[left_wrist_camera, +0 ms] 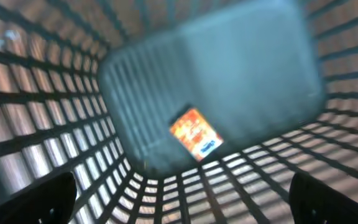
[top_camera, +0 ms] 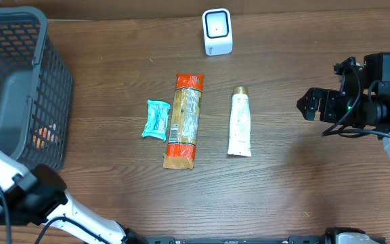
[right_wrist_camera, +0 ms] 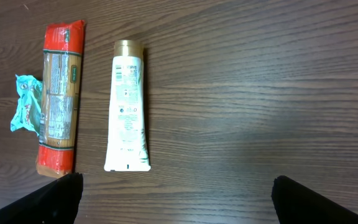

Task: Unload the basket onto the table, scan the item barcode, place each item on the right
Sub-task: 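Reach into the basket and grasp the small orange box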

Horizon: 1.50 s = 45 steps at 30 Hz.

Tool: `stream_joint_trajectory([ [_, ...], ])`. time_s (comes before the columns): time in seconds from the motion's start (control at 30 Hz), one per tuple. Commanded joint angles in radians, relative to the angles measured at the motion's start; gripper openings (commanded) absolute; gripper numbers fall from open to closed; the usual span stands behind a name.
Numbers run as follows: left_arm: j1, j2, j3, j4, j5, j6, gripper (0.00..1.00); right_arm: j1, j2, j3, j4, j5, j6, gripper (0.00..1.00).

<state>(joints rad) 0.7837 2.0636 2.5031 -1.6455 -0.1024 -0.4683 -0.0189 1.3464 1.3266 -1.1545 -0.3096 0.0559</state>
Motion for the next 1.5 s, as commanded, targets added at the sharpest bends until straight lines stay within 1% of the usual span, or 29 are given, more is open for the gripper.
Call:
stream_joint_trajectory([
  [0.0, -0.013, 0.007, -0.197, 0.084, -0.009, -0.064, 1.0, 0.001, -0.004, 0.021, -0.004, 0.002, -0.001, 1.0],
  [0.2, -0.031, 0.007, -0.524, 0.303, -0.001, -0.098, 1.0, 0.001, -0.004, 0.021, -0.031, 0.001, -0.001, 1.0],
  [0.4, -0.034, 0.007, -0.764, 0.522, 0.037, -0.108, 1.0, 0.001, -0.004, 0.021, -0.04, -0.006, -0.001, 1.0],
  [0.7, -0.048, 0.007, -0.973, 0.735, 0.046, -0.105, 1.0, 0.001, -0.004, 0.021, -0.041, -0.01, 0.003, 1.0],
  [0.73, -0.051, 0.007, -0.989, 0.751, 0.047, -0.102, 0.97, 0.001, -0.004, 0.021, -0.041, -0.01, 0.003, 1.0],
  [0.77, -0.052, 0.007, -1.0, 0.762, 0.047, -0.094, 0.91, 0.001, -0.004, 0.021, -0.042, -0.01, 0.003, 1.0],
  [0.8, -0.053, 0.007, -1.004, 0.767, 0.047, -0.089, 0.76, 0.001, -0.004, 0.021, -0.042, -0.01, 0.003, 1.0],
  [0.87, -0.052, 0.006, -1.002, 0.769, 0.047, -0.069, 0.42, 0.001, -0.004, 0.021, -0.045, -0.01, 0.003, 1.0],
  [0.9, -0.052, 0.005, -0.996, 0.768, 0.047, -0.051, 0.2, 0.001, -0.004, 0.021, -0.045, -0.01, 0.003, 1.0],
  [0.93, -0.052, 0.003, -0.987, 0.766, 0.05, -0.026, 0.07, 0.001, -0.004, 0.021, -0.044, -0.01, 0.003, 1.0],
  [0.97, -0.051, 0.002, -0.972, 0.759, 0.051, -0.006, 0.04, 0.001, -0.004, 0.021, -0.044, -0.01, 0.003, 1.0],
  [1.1, -0.051, 0.0, -0.843, 0.676, 0.05, 0.06, 0.04, 0.001, -0.004, 0.021, -0.044, -0.009, 0.003, 1.0],
  [1.17, -0.051, 0.0, -0.711, 0.597, 0.047, 0.098, 0.04, 0.001, -0.004, 0.021, -0.043, -0.009, 0.003, 1.0],
  [1.23, -0.051, -0.001, -0.538, 0.507, 0.05, 0.129, 0.04, 0.001, -0.004, 0.021, -0.043, -0.009, 0.003, 1.0],
  [1.27, -0.051, -0.001, -0.405, 0.442, 0.083, 0.152, 0.05, 0.001, -0.004, 0.021, -0.043, -0.009, 0.003, 1.0],
  [1.3, -0.055, -0.001, -0.285, 0.385, 0.167, 0.186, 0.05, 0.001, -0.004, 0.021, -0.043, -0.009, 0.003, 1.0],
  [1.4, -0.082, -0.001, -0.024, 0.264, 0.463, 0.277, 0.04, 0.001, -0.004, 0.021, -0.035, -0.009, 0.003, 1.0],
  [1.43, -0.109, -0.001, 0.056, 0.225, 0.528, 0.306, 0.04, 0.001, -0.004, 0.021, -0.03, -0.009, 0.003, 1.0],
  [1.47, -0.14, -0.001, 0.109, 0.19, 0.54, 0.312, 0.04, 0.001, -0.004, 0.021, -0.028, -0.009, 0.003, 1.0],
])
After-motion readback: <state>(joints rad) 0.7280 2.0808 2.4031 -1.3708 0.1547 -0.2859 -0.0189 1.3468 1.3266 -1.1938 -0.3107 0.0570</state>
